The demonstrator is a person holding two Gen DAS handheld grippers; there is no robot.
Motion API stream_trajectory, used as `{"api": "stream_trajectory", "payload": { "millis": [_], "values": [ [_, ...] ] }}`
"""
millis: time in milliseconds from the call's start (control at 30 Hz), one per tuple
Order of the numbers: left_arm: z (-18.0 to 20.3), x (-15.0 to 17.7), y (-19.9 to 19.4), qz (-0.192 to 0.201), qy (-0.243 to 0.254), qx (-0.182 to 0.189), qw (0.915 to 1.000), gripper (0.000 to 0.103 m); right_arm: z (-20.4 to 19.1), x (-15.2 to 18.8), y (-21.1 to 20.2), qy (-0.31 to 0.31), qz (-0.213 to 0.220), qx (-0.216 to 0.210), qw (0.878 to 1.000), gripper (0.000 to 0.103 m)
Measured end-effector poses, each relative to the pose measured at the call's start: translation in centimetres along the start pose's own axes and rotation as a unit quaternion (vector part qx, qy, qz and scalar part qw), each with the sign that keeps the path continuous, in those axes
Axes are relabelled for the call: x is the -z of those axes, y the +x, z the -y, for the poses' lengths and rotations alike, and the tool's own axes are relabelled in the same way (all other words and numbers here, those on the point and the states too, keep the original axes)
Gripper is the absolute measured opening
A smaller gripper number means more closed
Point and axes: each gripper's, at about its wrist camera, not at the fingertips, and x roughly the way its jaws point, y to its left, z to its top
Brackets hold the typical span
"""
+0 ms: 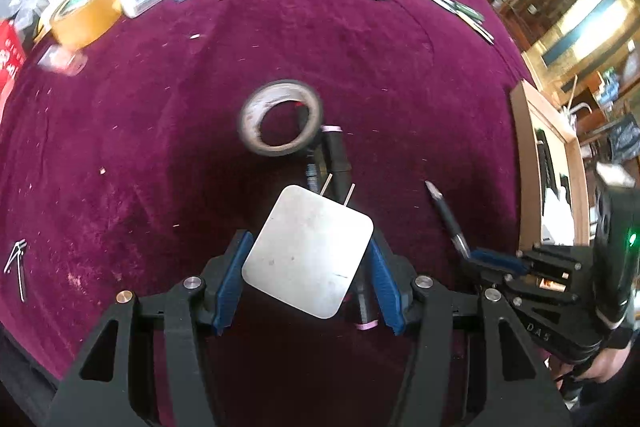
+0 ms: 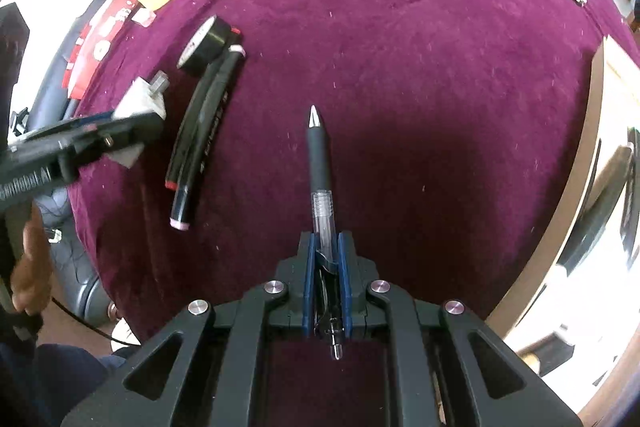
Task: Organize rigid objects
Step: 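Grasp the clear black ballpoint pen with the right gripper, then carry the pen and charger into the box and open both grippers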
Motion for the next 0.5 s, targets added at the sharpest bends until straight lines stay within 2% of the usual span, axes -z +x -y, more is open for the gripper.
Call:
{"api": "stream_trajectory", "payload": {
  "millis": [200, 433, 500],
  "values": [
    [-1.3, 0.3, 0.4, -0.009, -0.023, -0.004, 0.9997, 0.056, 0.1, 0.0, -0.1, -0.001, 0.008, -0.008, 1.000, 0.011],
    [1.5, -0.2, -0.6, 0.013, 0.028, 0.002, 0.9995, 0.056, 1.0, 0.4, -0.3, 0.004, 0.008, -0.024, 1.000, 0.010],
    [1.7, -0.4, -0.5, 0.009, 0.036, 0.006, 0.9993, 0.056, 1.2, 0.6, -0.9, 0.003, 0.018, -0.039, 0.999, 0.010]
  ]
}}
